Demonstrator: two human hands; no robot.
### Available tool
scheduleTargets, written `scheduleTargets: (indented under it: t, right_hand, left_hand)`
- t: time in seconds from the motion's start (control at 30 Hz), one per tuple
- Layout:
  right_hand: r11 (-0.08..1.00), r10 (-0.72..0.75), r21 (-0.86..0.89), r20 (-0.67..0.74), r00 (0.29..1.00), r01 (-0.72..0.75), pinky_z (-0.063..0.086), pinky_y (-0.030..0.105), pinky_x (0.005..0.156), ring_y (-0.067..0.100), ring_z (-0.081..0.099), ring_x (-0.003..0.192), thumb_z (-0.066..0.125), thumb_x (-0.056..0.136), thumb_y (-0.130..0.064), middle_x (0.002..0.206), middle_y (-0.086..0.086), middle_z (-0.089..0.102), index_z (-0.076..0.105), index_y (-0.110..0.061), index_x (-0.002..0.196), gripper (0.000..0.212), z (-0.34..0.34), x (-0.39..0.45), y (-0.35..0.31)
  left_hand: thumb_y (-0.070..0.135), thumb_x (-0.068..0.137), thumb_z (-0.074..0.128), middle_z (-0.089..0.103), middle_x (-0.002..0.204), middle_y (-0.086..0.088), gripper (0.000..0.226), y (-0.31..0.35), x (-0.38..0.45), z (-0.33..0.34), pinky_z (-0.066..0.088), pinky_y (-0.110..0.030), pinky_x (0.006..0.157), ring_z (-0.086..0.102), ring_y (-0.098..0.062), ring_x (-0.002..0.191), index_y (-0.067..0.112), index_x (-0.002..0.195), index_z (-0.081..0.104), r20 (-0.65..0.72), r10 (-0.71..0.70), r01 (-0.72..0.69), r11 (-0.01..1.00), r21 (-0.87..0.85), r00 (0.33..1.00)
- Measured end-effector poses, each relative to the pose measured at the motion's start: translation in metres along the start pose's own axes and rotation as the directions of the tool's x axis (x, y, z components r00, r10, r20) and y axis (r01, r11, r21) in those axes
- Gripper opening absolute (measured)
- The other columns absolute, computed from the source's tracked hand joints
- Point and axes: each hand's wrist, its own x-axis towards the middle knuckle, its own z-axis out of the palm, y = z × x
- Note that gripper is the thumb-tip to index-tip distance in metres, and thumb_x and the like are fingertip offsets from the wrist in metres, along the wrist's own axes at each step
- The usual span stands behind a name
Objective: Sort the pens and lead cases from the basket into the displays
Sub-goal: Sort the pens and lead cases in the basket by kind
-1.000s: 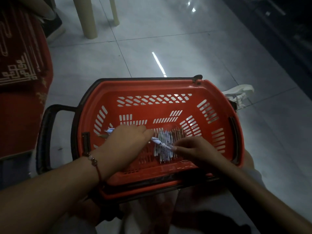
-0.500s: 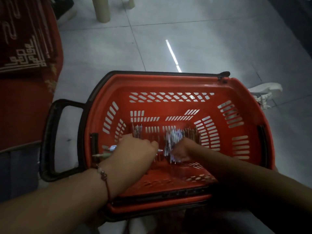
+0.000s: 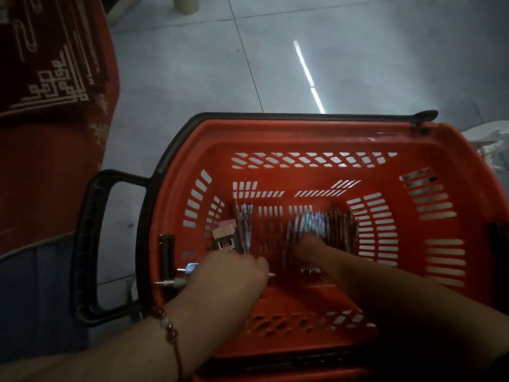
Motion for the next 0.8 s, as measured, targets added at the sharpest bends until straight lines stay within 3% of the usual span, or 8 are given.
scheduleTargets:
  t: [0.07,0.13,0.2,0.27,0.37,0.5,0.7,0.8]
  right_hand:
    - [1.000,-0.015,-0.023,0.049,0.999,0.016,0.049,0.018,0.047,0.022,0.069,0.086,0.062,0.093,-0.019,0.112,0.013,0.070,0.064,-0.004,0.121,0.032,-0.002,-0.007,-0.006]
    - [0.999,-0.036,-0.031,0.025,0.999,0.036,0.043,0.016,0.041,0.016,0.067,0.069,0.057,0.098,-0.027,0.085,0.007,0.068,0.067,-0.006,0.109,0.025,-0.007,-0.021,-0.014]
    - [0.985,-0.098,0.148,0.056,0.994,0.089,0.047,0.014,0.048,0.012,0.061,0.061,0.055,0.100,-0.027,0.074,0.003,0.064,0.068,-0.009,0.094,0.023,-0.018,-0.048,-0.022]
    - [0.905,-0.249,0.399,0.220,0.943,0.146,0.051,0.019,0.065,0.007,0.062,0.068,0.055,0.100,-0.025,0.078,0.000,0.065,0.068,-0.015,0.086,0.021,-0.025,-0.099,-0.028]
    - [0.719,-0.336,0.691,0.448,0.828,-0.082,0.049,0.022,0.063,0.010,0.062,0.067,0.048,0.100,-0.030,0.077,0.002,0.064,0.066,-0.012,0.086,0.028,-0.021,-0.164,-0.022]
    - [0.498,-0.364,0.864,0.286,0.886,-0.074,0.046,0.021,0.056,0.010,0.061,0.061,0.055,0.089,-0.036,0.074,0.002,0.067,0.067,-0.011,0.095,0.028,-0.014,-0.209,-0.002]
    - [0.292,-0.418,0.953,0.050,0.907,0.082,0.049,0.019,0.051,0.010,0.064,0.061,0.067,0.075,-0.036,0.076,0.003,0.069,0.071,-0.009,0.098,0.035,-0.013,-0.249,0.022]
    - [0.311,-0.442,0.910,-0.118,0.889,0.275,0.047,0.019,0.053,0.010,0.063,0.062,0.071,0.080,-0.020,0.075,0.005,0.068,0.069,-0.008,0.105,0.027,-0.011,-0.261,0.033]
  left_hand:
    - [0.009,0.094,0.047,0.061,0.114,-0.008,0.036,-0.002,0.004,-0.001,0.036,-0.034,0.066,0.062,-0.031,0.100,0.012,0.131,0.044,-0.020,0.015,-0.016,0.999,-0.028,1.000]
    - [0.008,0.094,0.046,0.061,0.115,-0.008,0.033,-0.001,0.005,-0.001,0.036,-0.035,0.069,0.060,-0.031,0.102,0.012,0.127,0.047,-0.062,0.054,-0.054,0.998,-0.013,0.997]
    - [0.011,0.096,0.045,0.062,0.115,-0.008,0.030,-0.002,0.006,-0.002,0.038,-0.035,0.076,0.059,-0.030,0.104,0.014,0.125,0.050,-0.129,0.056,-0.057,0.998,-0.003,0.990]
    - [0.018,0.098,0.045,0.063,0.118,-0.006,0.031,-0.002,0.006,-0.004,0.042,-0.039,0.088,0.057,-0.029,0.108,0.016,0.128,0.050,-0.215,0.056,-0.062,0.998,-0.017,0.975]
    - [0.019,0.095,0.050,0.065,0.115,-0.009,0.038,-0.001,0.001,-0.012,0.048,-0.044,0.087,0.061,-0.031,0.105,0.011,0.133,0.050,-0.278,0.066,-0.075,0.997,-0.021,0.958]
    - [0.017,0.068,0.076,0.070,0.073,-0.004,0.048,0.008,-0.009,-0.016,0.053,-0.034,0.054,0.065,-0.024,0.061,0.005,0.113,0.070,-0.535,0.182,-0.199,0.980,0.028,0.825]
    - [0.016,0.078,0.046,0.068,0.076,-0.002,0.054,0.024,-0.022,-0.036,0.049,-0.032,0.054,0.062,-0.023,0.063,0.003,0.128,0.061,-0.642,0.248,-0.219,0.967,0.127,0.725]
    - [0.014,0.076,0.059,0.070,0.083,-0.004,0.063,0.030,-0.029,-0.038,0.049,-0.032,0.053,0.064,-0.024,0.064,0.003,0.137,0.053,-0.619,0.279,-0.221,0.960,0.170,0.735]
